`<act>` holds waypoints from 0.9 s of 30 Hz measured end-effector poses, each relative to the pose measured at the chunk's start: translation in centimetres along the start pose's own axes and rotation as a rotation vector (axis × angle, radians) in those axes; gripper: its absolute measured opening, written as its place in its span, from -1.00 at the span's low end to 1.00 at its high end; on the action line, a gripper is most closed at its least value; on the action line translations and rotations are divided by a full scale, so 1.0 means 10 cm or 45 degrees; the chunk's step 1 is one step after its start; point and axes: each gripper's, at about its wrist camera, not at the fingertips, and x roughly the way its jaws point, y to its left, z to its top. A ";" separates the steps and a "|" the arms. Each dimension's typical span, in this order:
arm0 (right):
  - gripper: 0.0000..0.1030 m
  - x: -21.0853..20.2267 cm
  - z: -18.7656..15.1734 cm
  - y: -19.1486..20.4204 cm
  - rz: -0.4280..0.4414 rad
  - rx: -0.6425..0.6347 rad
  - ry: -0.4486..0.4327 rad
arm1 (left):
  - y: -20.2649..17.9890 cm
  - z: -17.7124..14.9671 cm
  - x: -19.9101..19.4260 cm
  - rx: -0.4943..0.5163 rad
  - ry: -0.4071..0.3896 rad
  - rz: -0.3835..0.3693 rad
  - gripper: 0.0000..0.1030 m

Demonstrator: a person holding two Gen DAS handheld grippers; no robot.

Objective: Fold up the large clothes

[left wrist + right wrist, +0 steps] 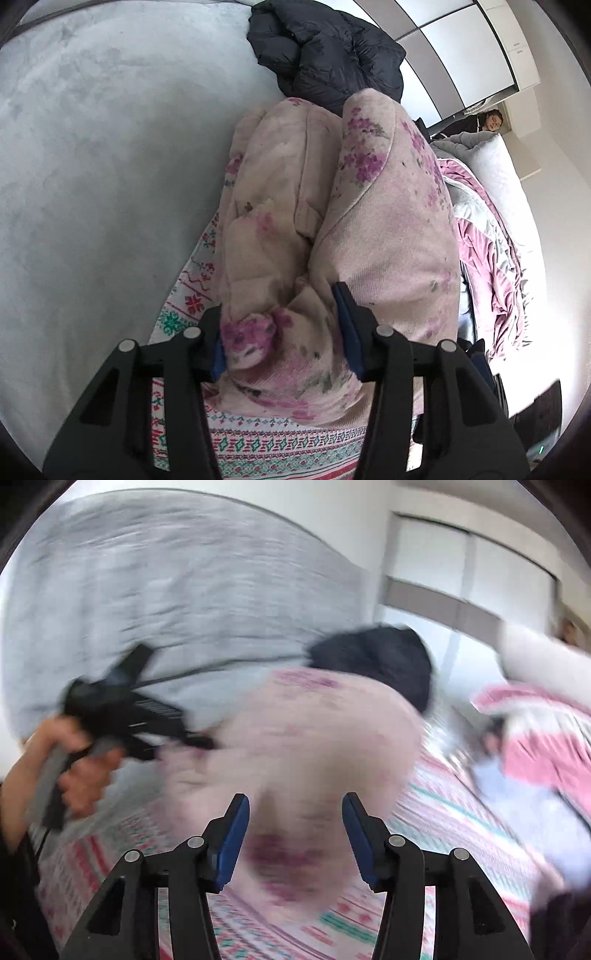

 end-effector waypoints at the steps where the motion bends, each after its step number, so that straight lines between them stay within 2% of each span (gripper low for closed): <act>1: 0.03 -0.02 0.00 -0.03 0.037 0.022 -0.002 | -0.01 -0.01 -0.02 -0.008 -0.001 -0.010 -0.03; 3: 0.03 -0.12 -0.05 0.12 0.129 -0.054 -0.041 | -0.03 -0.02 -0.05 -0.011 -0.004 -0.029 -0.04; 4: 0.03 -0.10 -0.10 0.32 0.105 -0.146 -0.044 | -0.05 -0.02 -0.07 -0.006 -0.008 -0.034 -0.05; 5: 0.03 -0.07 -0.19 0.48 0.017 -0.267 -0.043 | -0.06 -0.02 -0.08 -0.001 -0.010 -0.035 -0.05; 7: 0.08 0.15 -0.45 0.77 -0.285 -0.517 -0.034 | -0.06 -0.03 -0.07 -0.002 -0.011 -0.027 -0.04; 8: 0.24 0.22 -0.54 0.82 -0.342 -0.542 -0.031 | -0.06 -0.03 -0.06 -0.009 -0.009 -0.026 -0.04; 9: 0.39 0.28 -0.62 0.83 -0.385 -0.520 -0.033 | -0.04 -0.02 -0.05 -0.021 -0.005 -0.031 -0.04; 12: 0.41 0.44 -0.69 0.65 -0.444 -0.357 0.013 | -0.05 -0.02 -0.06 -0.029 -0.004 -0.032 -0.04; 14: 0.40 0.50 -0.63 0.60 -0.422 -0.301 -0.016 | -0.07 -0.03 -0.07 -0.020 -0.013 -0.021 -0.04; 16: 0.33 0.52 -0.54 0.61 -0.439 -0.308 -0.036 | -0.10 -0.04 -0.09 -0.009 -0.024 -0.014 -0.04; 18: 0.03 0.58 -0.52 0.63 -0.481 -0.380 -0.013 | -0.14 -0.05 -0.13 0.006 -0.030 -0.022 -0.05; 22: -0.15 0.68 -0.71 0.54 -0.558 -0.577 0.079 | -0.23 -0.13 -0.14 0.031 0.027 -0.085 -0.05; 24: -0.17 0.71 -0.86 0.57 -0.631 -0.730 0.116 | -0.34 -0.20 -0.11 0.099 0.040 -0.022 -0.05; 25: -0.17 0.76 -0.93 0.60 -0.670 -0.829 0.132 | -0.41 -0.25 -0.07 0.146 0.037 0.073 -0.05; 27: -0.18 0.85 -1.05 0.70 -0.716 -0.965 0.146 | -0.45 -0.29 0.01 0.183 0.029 0.204 -0.05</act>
